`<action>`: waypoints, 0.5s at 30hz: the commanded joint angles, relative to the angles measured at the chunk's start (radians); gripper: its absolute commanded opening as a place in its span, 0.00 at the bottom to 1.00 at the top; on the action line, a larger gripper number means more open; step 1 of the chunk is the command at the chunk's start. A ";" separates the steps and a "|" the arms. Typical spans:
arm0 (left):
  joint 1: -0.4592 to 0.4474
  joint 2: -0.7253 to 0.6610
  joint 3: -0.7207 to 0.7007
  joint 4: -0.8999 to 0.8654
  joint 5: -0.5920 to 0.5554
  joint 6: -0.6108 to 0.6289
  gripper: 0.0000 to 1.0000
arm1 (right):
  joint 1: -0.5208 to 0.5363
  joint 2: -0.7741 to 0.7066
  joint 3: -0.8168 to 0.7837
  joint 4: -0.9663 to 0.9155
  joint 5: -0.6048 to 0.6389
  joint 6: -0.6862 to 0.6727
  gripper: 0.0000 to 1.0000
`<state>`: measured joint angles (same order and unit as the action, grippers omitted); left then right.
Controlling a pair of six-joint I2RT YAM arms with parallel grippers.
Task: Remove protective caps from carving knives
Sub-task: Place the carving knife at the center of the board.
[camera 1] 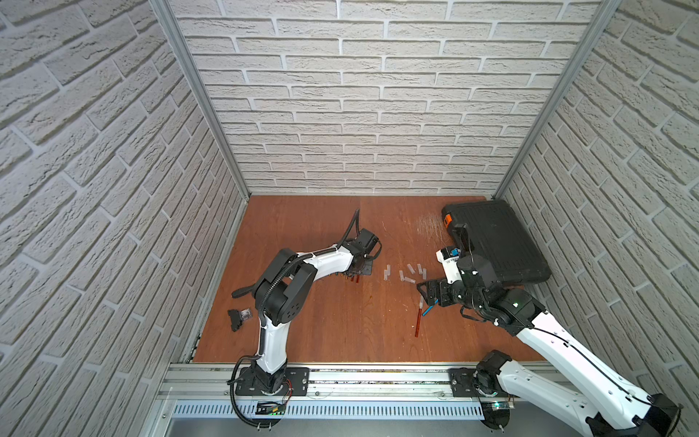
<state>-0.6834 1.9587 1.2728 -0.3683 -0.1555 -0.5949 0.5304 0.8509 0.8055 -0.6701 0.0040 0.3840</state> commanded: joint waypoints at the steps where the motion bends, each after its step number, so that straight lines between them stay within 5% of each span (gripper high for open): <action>1: 0.008 0.027 0.028 -0.022 -0.022 0.003 0.04 | 0.006 -0.006 -0.012 0.018 0.010 -0.011 0.97; 15: 0.008 0.034 0.046 -0.034 -0.021 -0.002 0.13 | 0.006 -0.007 -0.011 0.004 0.013 -0.007 0.96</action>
<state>-0.6827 1.9820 1.3022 -0.3866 -0.1616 -0.5980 0.5304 0.8505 0.8055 -0.6743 0.0071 0.3843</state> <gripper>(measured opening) 0.125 0.965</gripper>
